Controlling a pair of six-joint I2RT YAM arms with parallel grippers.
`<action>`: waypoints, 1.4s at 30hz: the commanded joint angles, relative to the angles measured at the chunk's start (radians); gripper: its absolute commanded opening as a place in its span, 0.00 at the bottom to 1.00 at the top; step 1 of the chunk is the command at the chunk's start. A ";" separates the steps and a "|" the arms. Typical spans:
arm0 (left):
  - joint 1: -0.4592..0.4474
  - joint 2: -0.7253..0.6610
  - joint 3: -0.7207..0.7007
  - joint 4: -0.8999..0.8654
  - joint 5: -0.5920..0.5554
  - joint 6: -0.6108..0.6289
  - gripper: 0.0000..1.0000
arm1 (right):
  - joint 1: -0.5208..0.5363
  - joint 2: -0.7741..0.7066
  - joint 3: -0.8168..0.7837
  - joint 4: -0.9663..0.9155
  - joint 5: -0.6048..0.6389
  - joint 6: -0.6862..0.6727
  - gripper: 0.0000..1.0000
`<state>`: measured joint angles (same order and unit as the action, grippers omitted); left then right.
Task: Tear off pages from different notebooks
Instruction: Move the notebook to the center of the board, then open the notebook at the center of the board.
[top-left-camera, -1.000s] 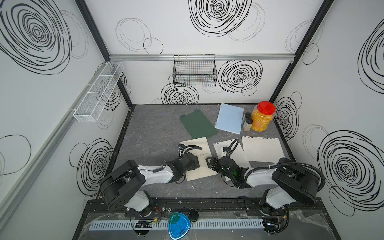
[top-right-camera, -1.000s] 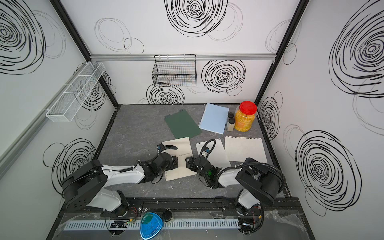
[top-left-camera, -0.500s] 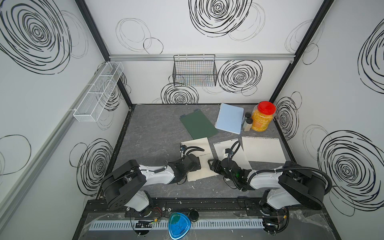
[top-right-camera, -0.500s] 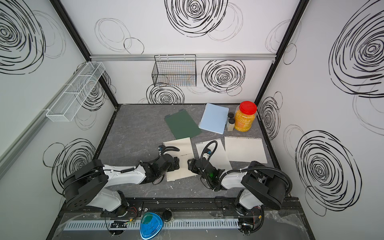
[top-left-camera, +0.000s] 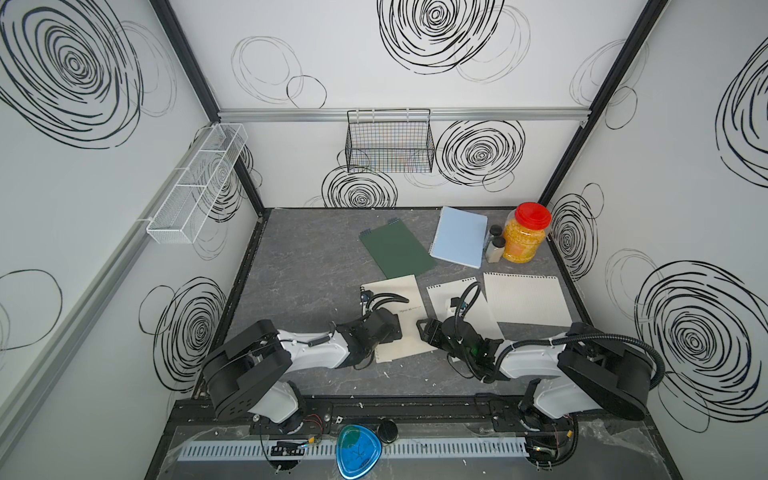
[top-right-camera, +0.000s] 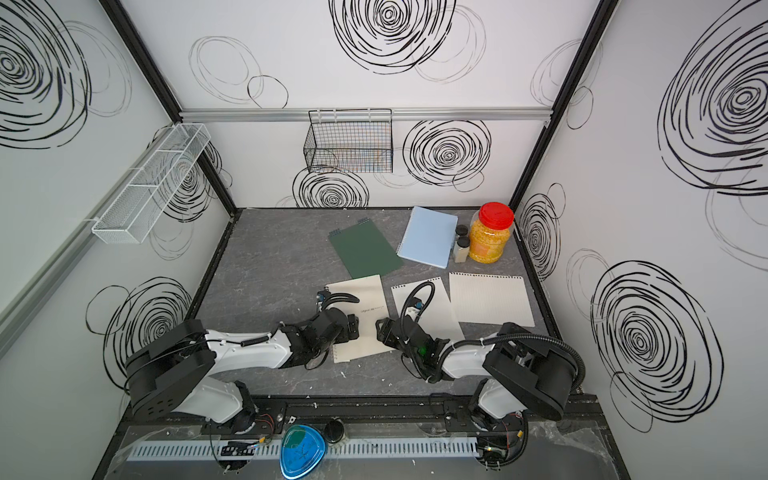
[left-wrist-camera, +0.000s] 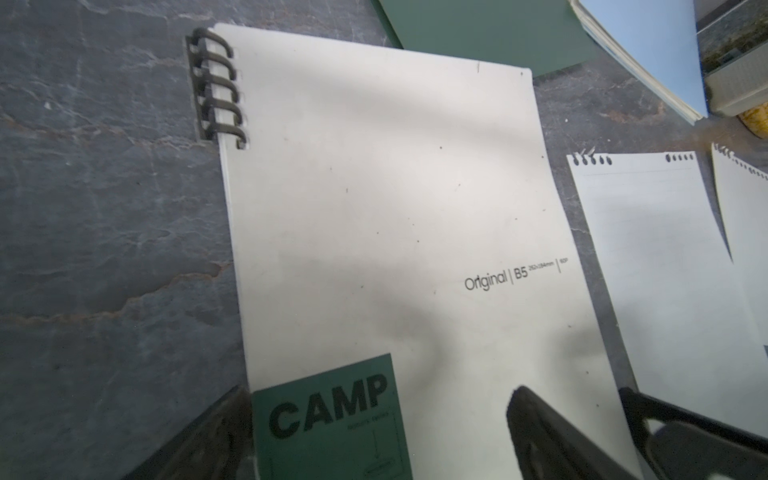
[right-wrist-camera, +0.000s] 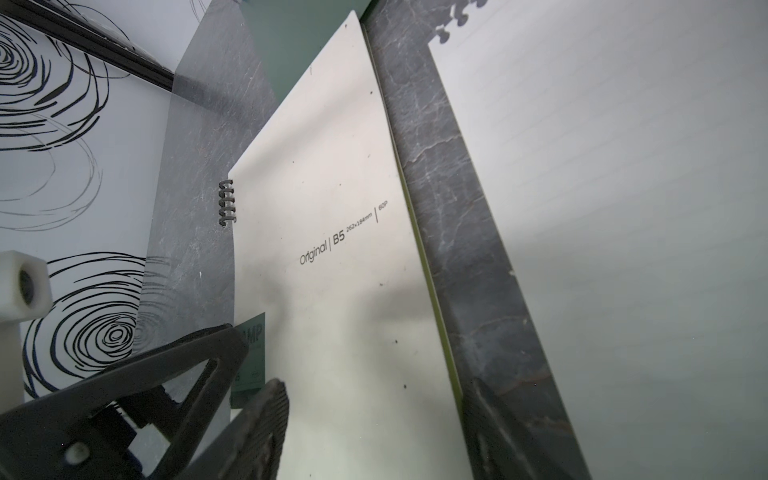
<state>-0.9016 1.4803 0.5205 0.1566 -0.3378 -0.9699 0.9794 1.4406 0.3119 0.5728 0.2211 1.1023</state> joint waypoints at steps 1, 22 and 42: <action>0.000 0.022 -0.041 -0.087 0.092 -0.044 0.99 | -0.006 0.015 -0.027 -0.109 -0.007 0.002 0.70; 0.001 0.037 -0.054 -0.060 0.108 -0.049 0.99 | -0.004 -0.003 -0.014 -0.115 -0.017 -0.007 0.62; 0.001 0.028 -0.066 -0.057 0.108 -0.054 0.99 | 0.007 -0.100 -0.035 -0.151 0.015 0.002 0.46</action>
<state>-0.9012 1.4734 0.5011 0.1875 -0.3370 -0.9718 0.9798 1.3701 0.2920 0.4652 0.2119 1.0992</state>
